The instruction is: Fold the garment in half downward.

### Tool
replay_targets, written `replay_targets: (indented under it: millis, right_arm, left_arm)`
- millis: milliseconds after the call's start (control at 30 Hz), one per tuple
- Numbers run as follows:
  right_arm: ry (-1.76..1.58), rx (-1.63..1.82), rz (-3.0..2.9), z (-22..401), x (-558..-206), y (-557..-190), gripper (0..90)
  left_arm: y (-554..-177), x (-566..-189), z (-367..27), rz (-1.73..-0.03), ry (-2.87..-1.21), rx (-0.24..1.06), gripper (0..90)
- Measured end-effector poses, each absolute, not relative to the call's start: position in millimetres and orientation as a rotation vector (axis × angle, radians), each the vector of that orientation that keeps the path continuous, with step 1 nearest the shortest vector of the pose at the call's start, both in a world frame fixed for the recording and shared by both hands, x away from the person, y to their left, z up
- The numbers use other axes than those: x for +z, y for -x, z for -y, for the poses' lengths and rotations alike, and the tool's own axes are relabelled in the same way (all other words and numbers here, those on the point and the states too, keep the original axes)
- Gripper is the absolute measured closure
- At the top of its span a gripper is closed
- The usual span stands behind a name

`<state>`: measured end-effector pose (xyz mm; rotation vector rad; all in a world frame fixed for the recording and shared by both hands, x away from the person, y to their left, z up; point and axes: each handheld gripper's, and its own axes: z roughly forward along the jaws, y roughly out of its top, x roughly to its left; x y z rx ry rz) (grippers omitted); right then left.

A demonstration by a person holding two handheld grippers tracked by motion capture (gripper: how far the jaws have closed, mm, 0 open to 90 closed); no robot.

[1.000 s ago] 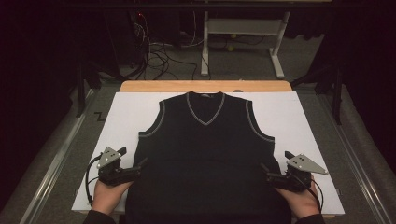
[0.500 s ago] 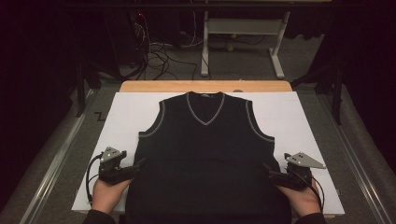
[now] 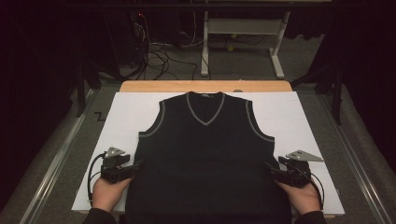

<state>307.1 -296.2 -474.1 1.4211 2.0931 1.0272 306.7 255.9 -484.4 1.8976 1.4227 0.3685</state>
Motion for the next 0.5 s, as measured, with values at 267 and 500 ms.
replay_targets:
  millis: [267,500]
  right_arm:
    - [-1.456,1.012,-2.102,293,-474,-322,53.4]
    - [-1.453,0.999,-2.104,294,-474,-332,64.2]
  left_arm:
    - [-315,-485,-251,-1.426,-1.904,0.390,46.7]
    - [-319,-486,-252,-1.418,-1.921,0.423,56.4]
